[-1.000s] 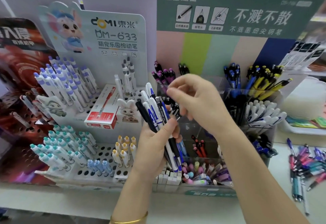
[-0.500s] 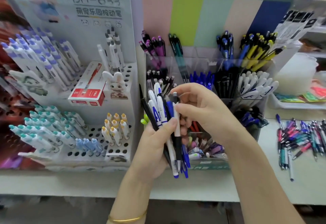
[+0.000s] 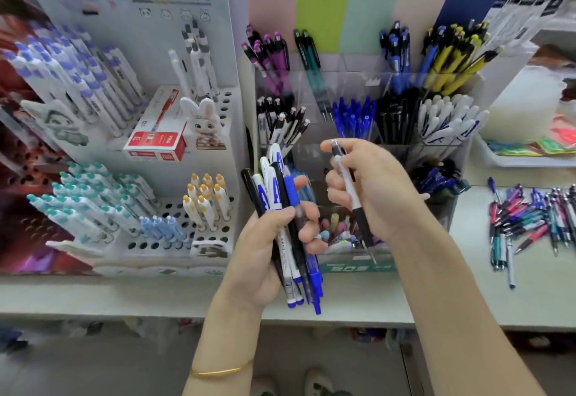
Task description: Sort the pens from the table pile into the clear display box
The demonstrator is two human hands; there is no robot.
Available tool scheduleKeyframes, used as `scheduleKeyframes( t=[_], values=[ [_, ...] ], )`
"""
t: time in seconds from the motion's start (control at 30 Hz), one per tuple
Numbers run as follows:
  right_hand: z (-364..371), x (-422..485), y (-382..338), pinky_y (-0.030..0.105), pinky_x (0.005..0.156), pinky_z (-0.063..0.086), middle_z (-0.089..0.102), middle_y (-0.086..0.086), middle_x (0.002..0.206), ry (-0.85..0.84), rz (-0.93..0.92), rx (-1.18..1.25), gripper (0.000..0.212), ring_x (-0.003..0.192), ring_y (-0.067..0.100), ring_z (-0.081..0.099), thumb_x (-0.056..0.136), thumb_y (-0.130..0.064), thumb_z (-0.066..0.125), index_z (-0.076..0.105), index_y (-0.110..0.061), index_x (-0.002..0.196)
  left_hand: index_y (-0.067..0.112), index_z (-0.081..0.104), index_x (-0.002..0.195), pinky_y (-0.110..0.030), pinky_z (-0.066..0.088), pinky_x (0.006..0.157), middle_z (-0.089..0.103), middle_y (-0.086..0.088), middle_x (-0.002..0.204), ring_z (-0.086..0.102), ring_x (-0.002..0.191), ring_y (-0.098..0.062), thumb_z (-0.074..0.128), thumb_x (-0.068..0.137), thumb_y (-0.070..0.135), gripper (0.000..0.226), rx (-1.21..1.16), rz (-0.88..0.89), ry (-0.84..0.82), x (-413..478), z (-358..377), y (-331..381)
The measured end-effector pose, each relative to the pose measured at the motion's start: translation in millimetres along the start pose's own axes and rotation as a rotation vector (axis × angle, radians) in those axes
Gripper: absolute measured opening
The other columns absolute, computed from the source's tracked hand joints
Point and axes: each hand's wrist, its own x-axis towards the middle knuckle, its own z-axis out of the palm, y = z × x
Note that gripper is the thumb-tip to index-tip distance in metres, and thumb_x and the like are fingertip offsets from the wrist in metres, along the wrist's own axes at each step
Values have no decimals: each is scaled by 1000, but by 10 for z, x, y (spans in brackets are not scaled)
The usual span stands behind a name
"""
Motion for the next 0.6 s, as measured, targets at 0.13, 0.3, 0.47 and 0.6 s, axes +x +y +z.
scheduleKeyframes(
  t=[0.13, 0.3, 0.47, 0.6],
  values=[
    [103, -77, 63, 15, 34, 30, 52, 1, 77, -131, 56, -155, 19, 45, 4, 42, 97, -18, 53, 56, -7, 112, -1, 48, 125, -25, 49, 58, 60, -12, 86, 54, 60, -13, 53, 87, 5, 39, -131, -123, -184, -47, -58, 17],
    [152, -109, 78, 11, 37, 35, 54, -16, 49, -165, -89, -316, 22, 38, 1, 48, 96, -16, 56, 60, -8, 117, 1, 57, 111, -25, 49, 58, 59, -13, 90, 54, 62, -12, 53, 86, 0, 26, 27, -148, -201, -84, -37, 40],
    [103, -18, 92, 14, 35, 30, 50, -12, 49, -139, -81, -371, 14, 38, 3, 36, 96, -13, 54, 64, -7, 104, 2, 48, 115, -25, 47, 59, 57, -11, 95, 53, 65, -13, 49, 82, -3, 33, 36, -137, -144, -109, -40, 34],
    [77, 46, 115, 16, 33, 28, 58, -3, 57, -169, -12, -429, 18, 38, 6, 39, 96, -14, 51, 68, -6, 95, 1, 49, 112, -26, 48, 60, 57, -10, 91, 54, 66, -14, 52, 80, -4, 32, 38, -124, -116, -79, -12, 29]
  ],
)
